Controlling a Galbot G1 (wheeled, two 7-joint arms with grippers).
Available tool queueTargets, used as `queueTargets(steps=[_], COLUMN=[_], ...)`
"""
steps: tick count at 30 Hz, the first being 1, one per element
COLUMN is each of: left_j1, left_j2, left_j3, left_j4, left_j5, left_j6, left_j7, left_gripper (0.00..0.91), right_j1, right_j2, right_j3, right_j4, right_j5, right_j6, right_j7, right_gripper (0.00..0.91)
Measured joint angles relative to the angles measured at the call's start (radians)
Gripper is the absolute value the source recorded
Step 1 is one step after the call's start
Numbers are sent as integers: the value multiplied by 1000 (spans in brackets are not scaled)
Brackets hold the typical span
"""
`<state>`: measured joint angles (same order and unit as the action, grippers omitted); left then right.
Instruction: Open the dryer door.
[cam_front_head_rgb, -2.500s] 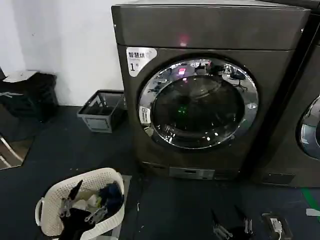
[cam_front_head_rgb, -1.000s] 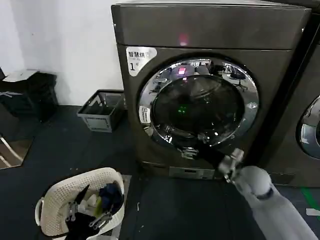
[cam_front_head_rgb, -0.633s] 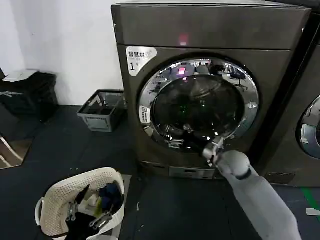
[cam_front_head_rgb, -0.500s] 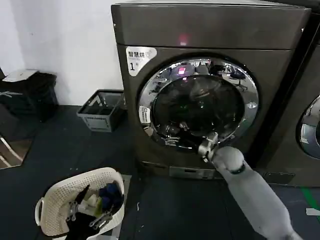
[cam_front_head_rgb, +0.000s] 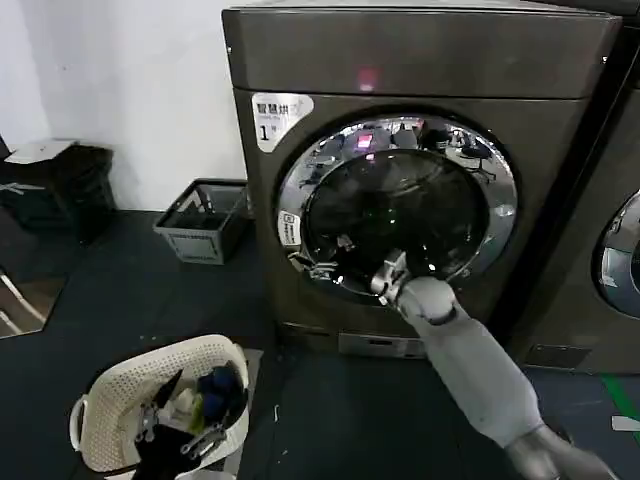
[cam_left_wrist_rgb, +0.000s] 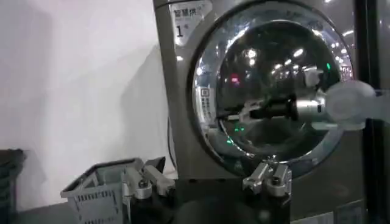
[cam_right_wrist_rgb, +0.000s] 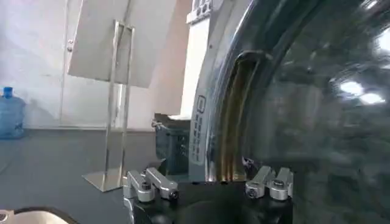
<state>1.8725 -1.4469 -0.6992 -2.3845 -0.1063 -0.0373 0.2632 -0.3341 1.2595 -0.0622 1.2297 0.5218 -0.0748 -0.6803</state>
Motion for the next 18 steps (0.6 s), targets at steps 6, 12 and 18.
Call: queueTargets(steps=[6, 12, 18], left_j1=[-39, -97, -170], left_j2=[40, 101, 177], left_j3=[-31, -60, -60], left_j4=[27, 52, 88], left_j5=[-126, -226, -240], left_j6=[61, 116, 149], left_j7=[40, 82, 66], left_gripper=[907, 907, 907], right_j1=[-26, -72, -152], right_j2=[-21, -68, -129], right_j3=[18, 46, 102], right_j4=[42, 122, 251], right_j5=[2, 7, 45], right_j6=[-12, -32, -66], right_j7=[-53, -152, -248], right_gripper=[907, 907, 907])
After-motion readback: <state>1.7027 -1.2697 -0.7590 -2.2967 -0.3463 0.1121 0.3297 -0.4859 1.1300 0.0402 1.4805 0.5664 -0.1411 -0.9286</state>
